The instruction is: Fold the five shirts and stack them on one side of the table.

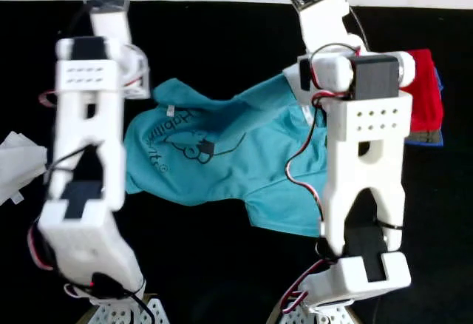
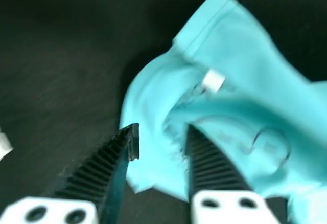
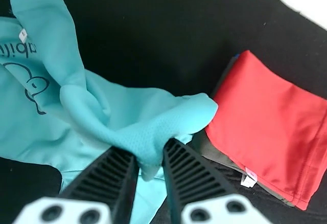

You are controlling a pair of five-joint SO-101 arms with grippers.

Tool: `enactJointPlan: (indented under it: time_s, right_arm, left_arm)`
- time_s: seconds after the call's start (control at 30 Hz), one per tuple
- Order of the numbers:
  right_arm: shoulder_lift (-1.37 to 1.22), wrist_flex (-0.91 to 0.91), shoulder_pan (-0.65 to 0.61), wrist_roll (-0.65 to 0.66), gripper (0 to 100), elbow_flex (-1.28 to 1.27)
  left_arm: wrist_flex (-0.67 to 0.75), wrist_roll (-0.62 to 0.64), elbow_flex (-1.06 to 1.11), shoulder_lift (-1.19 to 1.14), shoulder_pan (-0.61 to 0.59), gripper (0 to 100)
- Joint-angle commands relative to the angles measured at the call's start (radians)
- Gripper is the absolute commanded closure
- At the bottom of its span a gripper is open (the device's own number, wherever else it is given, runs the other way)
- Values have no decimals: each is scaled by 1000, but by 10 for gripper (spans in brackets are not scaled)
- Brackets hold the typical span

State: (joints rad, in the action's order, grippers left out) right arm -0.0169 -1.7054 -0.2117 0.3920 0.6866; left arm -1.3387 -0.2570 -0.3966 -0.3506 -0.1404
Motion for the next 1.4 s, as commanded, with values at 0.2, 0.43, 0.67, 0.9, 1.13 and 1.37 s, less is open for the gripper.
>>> enactJointPlan:
  time_s: [0.2, 0.43, 0.67, 0.9, 1.13, 1.37]
  right_arm:
    - [-18, -5, 21, 9, 993, 47]
    - [-16, -10, 21, 9, 993, 47]
    - [-19, -5, 22, 9, 993, 47]
    - [-22, -4, 22, 9, 993, 47]
    - [-22, 131, 22, 3, 993, 47]
    - [-22, 306, 22, 3, 993, 47]
  left_arm:
    - [34, 23, -559, -487, 42, 805]
    - [-5, 21, -920, -799, 42, 806]
    - [-114, 18, -1061, -909, 48, 905]
    - [-226, 21, -1208, -908, 50, 990]
    - [-420, 23, -1264, -739, 36, 990]
    - [-437, 20, -1101, -406, -44, 991]
